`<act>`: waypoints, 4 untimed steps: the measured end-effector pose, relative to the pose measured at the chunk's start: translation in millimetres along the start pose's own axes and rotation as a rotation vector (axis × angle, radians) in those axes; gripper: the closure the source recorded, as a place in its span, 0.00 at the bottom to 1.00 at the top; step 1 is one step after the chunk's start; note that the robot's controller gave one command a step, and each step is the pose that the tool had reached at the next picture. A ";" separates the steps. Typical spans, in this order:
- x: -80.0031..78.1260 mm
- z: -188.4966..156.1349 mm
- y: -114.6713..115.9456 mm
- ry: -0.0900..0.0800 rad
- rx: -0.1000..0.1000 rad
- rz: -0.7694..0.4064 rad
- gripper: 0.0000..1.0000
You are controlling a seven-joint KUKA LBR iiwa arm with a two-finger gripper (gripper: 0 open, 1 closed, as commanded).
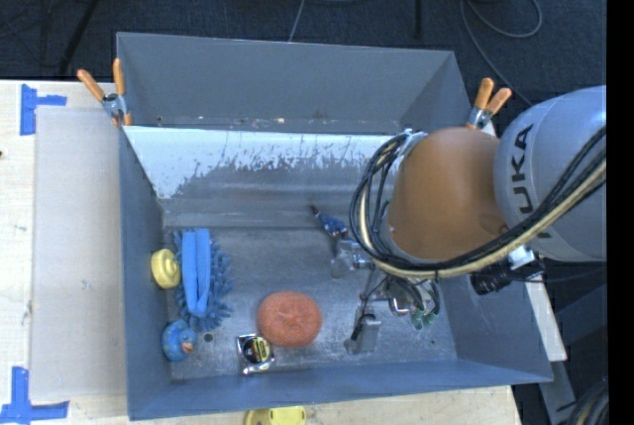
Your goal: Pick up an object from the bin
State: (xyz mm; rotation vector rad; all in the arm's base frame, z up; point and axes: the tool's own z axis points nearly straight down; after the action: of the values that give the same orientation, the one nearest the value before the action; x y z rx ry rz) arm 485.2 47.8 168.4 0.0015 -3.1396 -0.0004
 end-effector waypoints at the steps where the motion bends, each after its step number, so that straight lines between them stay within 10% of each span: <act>1: -14.3 57.1 32.3 -0.007 0.000 -0.062 0.00; 2: -25.8 98.6 45.9 -0.003 -0.001 -0.046 1.00; 4: -43.6 30.6 62.1 -0.002 0.000 -0.199 1.00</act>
Offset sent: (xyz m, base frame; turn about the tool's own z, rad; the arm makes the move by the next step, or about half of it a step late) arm 0.0251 0.0459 -0.0984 -0.0484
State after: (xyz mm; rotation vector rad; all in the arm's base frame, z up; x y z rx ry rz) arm 528.8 110.0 137.7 0.3134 -3.1263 -0.0009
